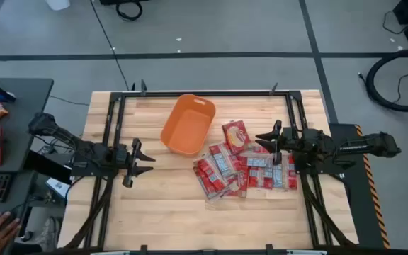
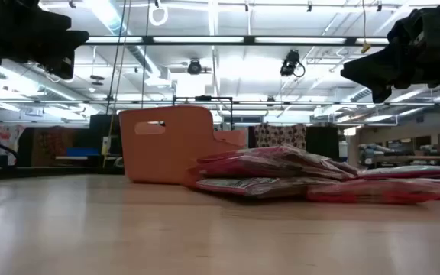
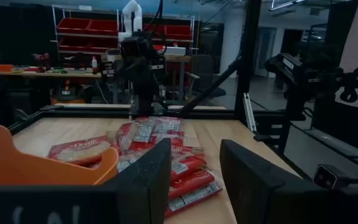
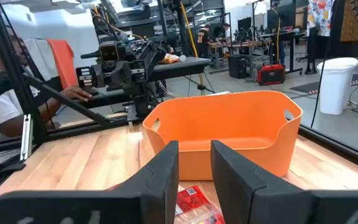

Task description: Sort popcorn bags into baskets

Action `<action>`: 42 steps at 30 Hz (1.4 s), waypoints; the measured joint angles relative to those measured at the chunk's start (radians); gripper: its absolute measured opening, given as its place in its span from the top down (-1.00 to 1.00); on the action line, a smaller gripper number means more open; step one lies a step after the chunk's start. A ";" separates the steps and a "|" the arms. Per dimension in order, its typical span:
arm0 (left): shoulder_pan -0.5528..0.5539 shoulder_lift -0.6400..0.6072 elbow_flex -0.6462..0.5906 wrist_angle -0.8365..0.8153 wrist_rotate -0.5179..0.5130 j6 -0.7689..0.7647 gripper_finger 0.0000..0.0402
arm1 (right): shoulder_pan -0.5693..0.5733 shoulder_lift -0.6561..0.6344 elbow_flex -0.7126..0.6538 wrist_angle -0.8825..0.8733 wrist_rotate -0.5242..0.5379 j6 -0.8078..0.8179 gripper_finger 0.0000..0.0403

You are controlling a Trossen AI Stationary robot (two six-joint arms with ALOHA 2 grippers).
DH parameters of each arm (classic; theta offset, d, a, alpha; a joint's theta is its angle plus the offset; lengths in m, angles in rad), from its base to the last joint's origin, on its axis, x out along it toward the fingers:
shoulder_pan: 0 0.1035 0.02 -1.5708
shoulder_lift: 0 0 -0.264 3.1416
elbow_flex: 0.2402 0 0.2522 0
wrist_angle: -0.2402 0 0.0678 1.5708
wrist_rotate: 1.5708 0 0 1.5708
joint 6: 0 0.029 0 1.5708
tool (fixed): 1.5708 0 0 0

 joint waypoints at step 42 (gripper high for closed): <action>0.006 0.003 0.000 0.124 -0.009 -0.215 0.30 | 0.000 0.000 0.000 0.000 0.000 0.000 0.51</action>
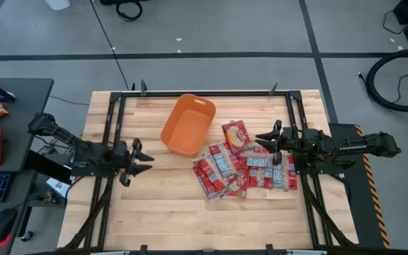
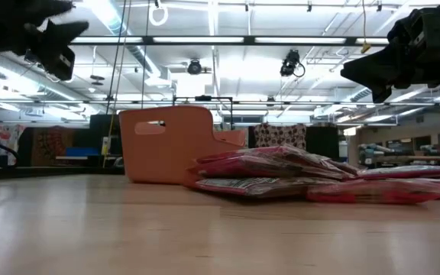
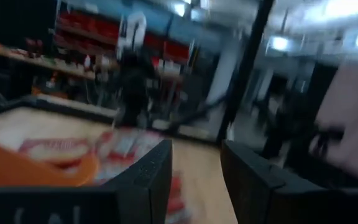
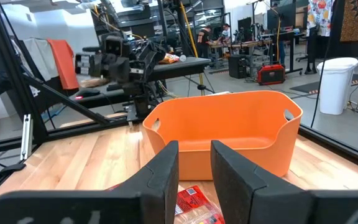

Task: Sort popcorn bags into baskets
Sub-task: Put the red popcorn pack into the orange bin

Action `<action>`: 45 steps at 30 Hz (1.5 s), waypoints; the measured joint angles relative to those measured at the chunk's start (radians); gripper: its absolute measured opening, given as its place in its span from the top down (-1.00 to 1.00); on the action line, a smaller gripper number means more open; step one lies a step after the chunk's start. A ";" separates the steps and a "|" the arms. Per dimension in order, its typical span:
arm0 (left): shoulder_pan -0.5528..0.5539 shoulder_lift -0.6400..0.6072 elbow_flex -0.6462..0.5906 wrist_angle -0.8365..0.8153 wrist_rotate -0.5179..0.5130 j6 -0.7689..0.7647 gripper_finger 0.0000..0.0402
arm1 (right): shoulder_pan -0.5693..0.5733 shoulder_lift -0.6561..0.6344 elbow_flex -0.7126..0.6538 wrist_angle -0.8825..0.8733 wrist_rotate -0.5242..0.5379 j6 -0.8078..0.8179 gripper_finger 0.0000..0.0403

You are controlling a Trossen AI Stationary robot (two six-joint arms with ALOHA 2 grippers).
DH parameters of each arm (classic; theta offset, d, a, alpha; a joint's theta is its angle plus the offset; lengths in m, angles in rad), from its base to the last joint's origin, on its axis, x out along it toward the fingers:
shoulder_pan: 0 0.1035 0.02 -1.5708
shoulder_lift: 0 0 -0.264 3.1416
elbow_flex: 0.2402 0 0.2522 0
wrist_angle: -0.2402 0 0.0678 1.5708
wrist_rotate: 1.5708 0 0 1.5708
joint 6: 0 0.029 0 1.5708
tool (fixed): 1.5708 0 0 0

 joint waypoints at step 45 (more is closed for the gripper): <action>0.281 1.226 0.833 -0.520 0.316 0.191 0.26 | -0.001 0.001 0.000 0.130 0.004 0.056 0.51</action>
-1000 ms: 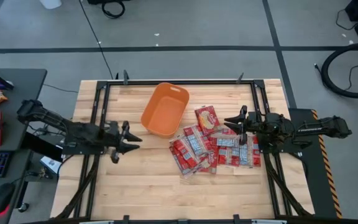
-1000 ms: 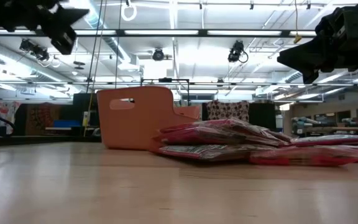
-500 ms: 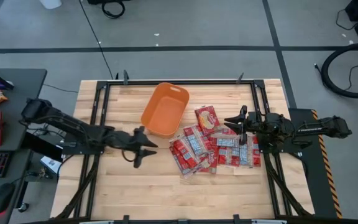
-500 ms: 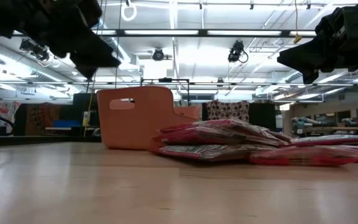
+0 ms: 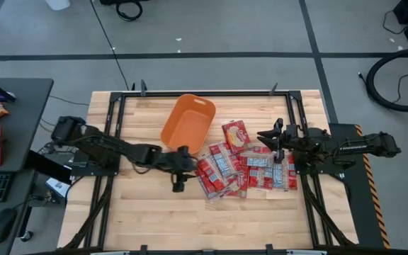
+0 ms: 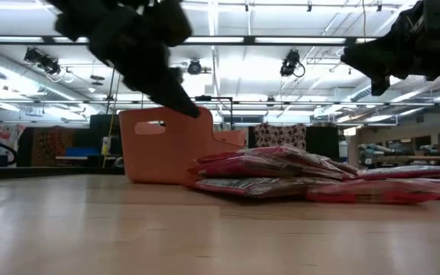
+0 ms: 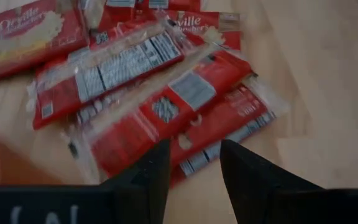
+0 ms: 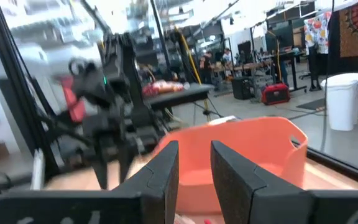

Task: Sort popcorn bags into baskets
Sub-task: Put the red popcorn pack into the orange bin

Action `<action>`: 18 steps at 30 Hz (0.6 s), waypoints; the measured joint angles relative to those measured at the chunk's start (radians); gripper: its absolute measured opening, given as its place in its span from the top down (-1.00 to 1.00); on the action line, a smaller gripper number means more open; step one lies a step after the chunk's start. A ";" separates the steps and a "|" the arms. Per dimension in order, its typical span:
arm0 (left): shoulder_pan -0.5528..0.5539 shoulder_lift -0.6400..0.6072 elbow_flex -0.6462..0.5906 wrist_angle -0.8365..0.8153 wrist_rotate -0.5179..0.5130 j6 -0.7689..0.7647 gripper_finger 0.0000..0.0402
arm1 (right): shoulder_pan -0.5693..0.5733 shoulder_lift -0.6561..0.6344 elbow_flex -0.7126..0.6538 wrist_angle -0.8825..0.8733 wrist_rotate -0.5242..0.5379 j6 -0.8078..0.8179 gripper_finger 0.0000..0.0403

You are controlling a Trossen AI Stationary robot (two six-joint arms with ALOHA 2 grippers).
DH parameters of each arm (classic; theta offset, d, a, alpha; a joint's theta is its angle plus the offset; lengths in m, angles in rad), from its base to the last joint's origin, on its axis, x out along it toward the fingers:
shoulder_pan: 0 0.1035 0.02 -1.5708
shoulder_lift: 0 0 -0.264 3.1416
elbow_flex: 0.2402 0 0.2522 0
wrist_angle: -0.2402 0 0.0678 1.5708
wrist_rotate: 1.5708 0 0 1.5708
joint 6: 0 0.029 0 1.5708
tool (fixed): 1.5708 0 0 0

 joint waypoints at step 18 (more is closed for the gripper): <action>-0.011 0.356 0.381 -0.275 -0.184 0.369 -0.15 | 0.000 0.091 0.000 0.028 -0.051 0.126 0.51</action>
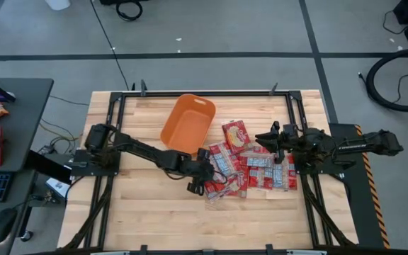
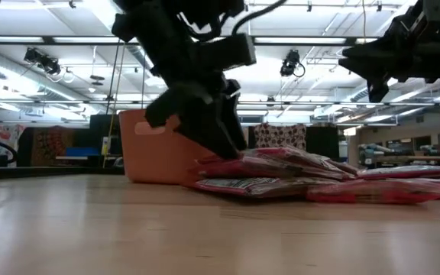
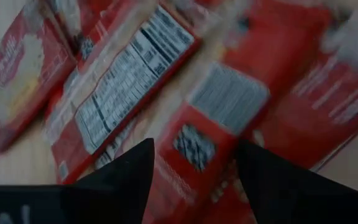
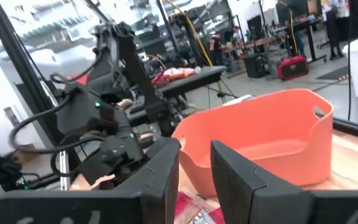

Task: Sort popcorn bags into baskets
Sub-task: Put the red popcorn pack into the orange bin

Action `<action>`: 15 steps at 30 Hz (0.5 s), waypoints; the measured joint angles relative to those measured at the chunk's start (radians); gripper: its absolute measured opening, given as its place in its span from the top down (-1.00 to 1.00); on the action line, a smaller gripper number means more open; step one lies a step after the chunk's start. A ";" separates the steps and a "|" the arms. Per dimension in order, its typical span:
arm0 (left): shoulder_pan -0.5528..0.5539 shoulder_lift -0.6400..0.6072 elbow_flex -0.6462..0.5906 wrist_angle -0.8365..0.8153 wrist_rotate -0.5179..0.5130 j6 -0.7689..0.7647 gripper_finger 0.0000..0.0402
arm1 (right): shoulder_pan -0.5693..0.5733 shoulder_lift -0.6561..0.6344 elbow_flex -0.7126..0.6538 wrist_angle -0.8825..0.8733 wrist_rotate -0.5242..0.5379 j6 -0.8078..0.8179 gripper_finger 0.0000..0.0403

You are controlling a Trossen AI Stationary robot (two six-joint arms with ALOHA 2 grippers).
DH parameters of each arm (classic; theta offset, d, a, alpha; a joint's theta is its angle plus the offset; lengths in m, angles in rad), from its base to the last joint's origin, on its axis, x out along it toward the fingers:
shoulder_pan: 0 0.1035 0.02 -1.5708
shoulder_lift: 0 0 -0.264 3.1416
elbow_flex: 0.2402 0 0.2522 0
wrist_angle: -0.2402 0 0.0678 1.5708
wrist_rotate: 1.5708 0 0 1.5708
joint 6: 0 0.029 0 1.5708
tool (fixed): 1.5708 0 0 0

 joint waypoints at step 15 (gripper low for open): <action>-0.016 0.059 0.010 0.003 -0.163 0.212 0.46 | 0.001 0.060 0.000 0.163 -0.057 -0.096 0.51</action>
